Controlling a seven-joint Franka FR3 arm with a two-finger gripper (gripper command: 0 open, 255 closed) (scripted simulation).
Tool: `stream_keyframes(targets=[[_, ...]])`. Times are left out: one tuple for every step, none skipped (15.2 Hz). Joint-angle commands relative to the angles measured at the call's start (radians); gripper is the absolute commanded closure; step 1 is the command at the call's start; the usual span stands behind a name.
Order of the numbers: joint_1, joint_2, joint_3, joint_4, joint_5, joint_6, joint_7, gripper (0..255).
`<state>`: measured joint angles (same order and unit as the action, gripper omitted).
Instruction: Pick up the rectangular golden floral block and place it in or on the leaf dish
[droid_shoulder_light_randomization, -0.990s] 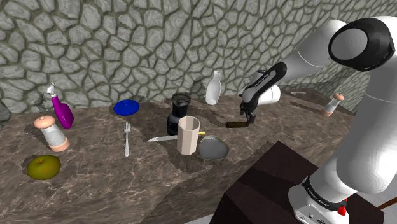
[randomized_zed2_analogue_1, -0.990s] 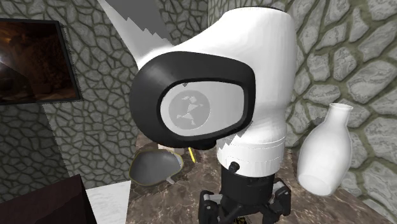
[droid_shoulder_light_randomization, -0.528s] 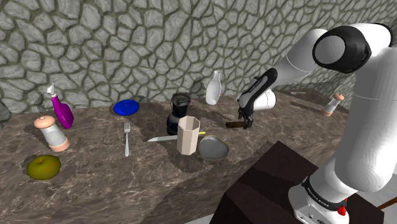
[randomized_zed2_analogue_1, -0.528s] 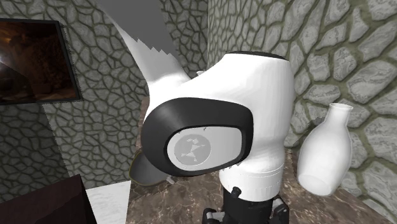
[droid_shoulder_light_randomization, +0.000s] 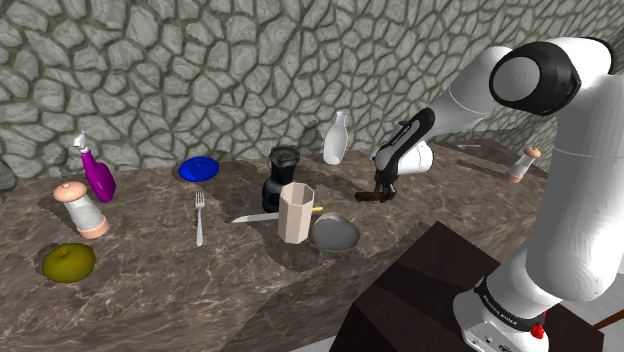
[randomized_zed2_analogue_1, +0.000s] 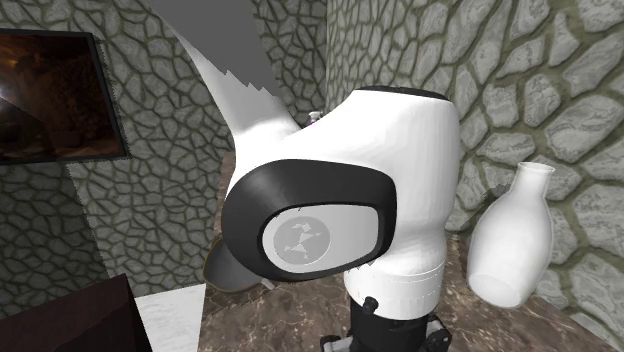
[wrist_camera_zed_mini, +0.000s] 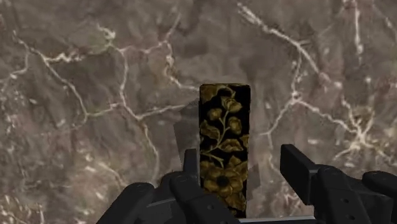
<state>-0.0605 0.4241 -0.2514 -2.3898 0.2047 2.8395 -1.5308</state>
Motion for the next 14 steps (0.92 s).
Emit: stream_keyframes(targets=[[0.0, 0.0, 0.0, 0.0, 0.0, 0.0, 0.0, 255], [0.0, 0.0, 0.0, 0.0, 0.0, 0.0, 0.0, 255], [0.0, 0.0, 0.0, 0.0, 0.0, 0.0, 0.0, 255], [0.0, 0.0, 0.0, 0.0, 0.0, 0.0, 0.0, 255], [0.0, 0.0, 0.0, 0.0, 0.0, 0.0, 0.0, 255], [0.0, 0.0, 0.0, 0.0, 0.0, 0.0, 0.0, 255], [0.0, 0.0, 0.0, 0.0, 0.0, 0.0, 0.0, 255], [0.0, 0.0, 0.0, 0.0, 0.0, 0.0, 0.0, 255], [0.0, 0.0, 0.0, 0.0, 0.0, 0.0, 0.0, 255], [0.006, -0.014, -0.008, -0.004, -0.007, -0.011, 0.005, 255], [0.013, -0.028, -0.016, -0.007, -0.015, -0.022, 0.01, 255], [0.019, -0.043, -0.024, -0.01, -0.022, -0.033, 0.016, 255], [0.025, -0.057, -0.032, -0.013, -0.03, -0.045, 0.021, 255], [0.031, -0.071, -0.04, -0.016, -0.039, -0.056, 0.027, 255]])
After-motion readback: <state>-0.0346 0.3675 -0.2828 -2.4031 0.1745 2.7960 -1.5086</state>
